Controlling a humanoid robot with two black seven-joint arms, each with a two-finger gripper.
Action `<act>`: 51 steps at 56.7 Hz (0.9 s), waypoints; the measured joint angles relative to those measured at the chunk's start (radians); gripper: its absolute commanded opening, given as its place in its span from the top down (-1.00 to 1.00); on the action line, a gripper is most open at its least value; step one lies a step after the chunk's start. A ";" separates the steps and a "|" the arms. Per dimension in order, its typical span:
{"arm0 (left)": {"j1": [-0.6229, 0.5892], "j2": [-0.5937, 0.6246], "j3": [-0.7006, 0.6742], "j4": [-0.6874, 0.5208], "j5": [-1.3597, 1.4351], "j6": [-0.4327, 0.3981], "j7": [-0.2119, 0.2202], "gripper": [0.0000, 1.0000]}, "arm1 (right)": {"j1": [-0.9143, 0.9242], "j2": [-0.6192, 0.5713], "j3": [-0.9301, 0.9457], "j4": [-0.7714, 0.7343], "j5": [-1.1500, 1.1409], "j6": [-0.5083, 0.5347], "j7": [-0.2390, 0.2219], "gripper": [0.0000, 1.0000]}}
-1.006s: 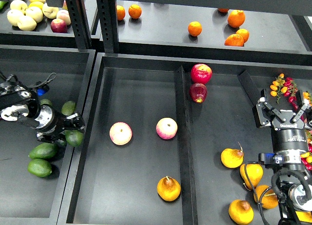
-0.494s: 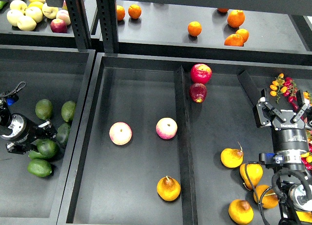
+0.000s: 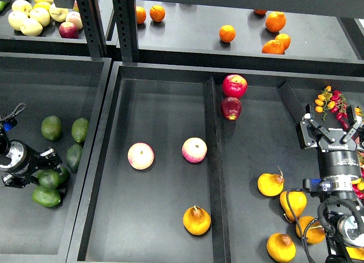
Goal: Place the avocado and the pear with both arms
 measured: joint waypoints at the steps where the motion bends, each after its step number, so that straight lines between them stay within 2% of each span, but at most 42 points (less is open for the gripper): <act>1: 0.001 0.000 0.000 0.000 -0.001 0.000 0.000 0.27 | 0.000 0.000 0.000 0.000 0.000 0.000 0.000 -1.00; 17: 0.023 -0.002 0.000 0.002 -0.005 0.000 0.000 0.09 | -0.002 0.000 -0.001 0.000 0.000 0.001 0.000 -1.00; 30: 0.027 -0.002 0.000 0.002 -0.001 0.000 0.000 -0.21 | -0.002 0.000 -0.001 0.002 0.001 0.001 0.000 -1.00; 51: 0.023 0.001 0.000 0.002 0.004 0.000 0.000 -0.49 | -0.002 -0.005 0.001 0.002 0.000 0.001 0.000 -1.00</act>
